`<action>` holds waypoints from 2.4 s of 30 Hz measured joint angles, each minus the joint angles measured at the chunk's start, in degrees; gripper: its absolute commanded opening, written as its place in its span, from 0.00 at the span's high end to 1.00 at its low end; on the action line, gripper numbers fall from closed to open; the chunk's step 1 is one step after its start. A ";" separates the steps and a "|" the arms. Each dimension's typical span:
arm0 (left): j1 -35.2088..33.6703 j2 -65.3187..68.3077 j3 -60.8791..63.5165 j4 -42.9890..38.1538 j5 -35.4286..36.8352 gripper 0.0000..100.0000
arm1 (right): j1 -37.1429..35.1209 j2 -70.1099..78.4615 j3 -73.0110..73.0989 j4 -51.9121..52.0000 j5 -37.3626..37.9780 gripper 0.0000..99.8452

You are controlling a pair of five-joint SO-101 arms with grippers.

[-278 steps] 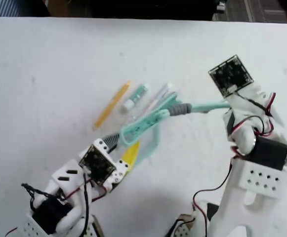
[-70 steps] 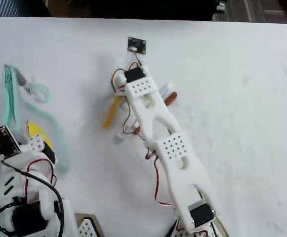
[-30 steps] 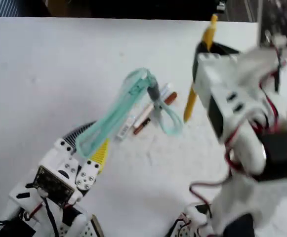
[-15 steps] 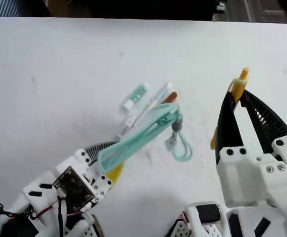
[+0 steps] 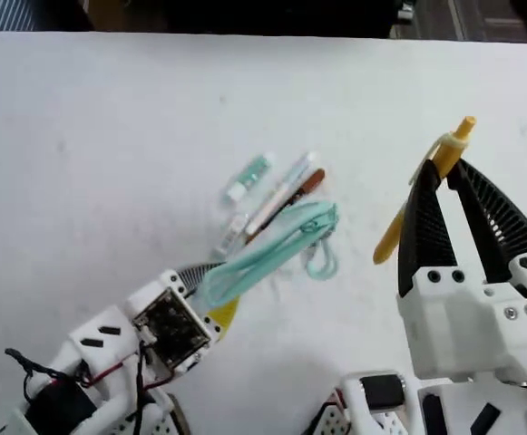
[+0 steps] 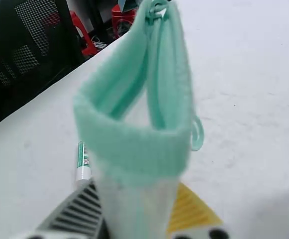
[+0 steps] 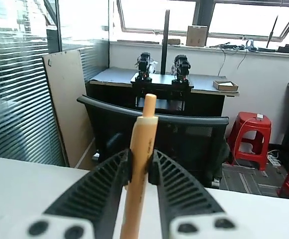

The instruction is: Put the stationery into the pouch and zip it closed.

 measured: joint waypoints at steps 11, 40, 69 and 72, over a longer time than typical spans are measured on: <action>0.35 0.00 1.05 -0.18 0.00 0.98 | 0.09 -5.19 -3.16 -1.58 -9.41 0.98; 6.42 0.00 1.58 -0.18 0.00 0.98 | -31.91 -3.69 14.24 -8.00 -10.81 0.98; -5.36 0.00 7.47 -14.51 10.64 0.98 | -35.52 6.33 20.04 -31.47 -6.51 0.98; -5.63 0.00 7.47 -15.30 10.81 0.98 | -35.34 10.20 20.22 -36.92 -6.51 0.98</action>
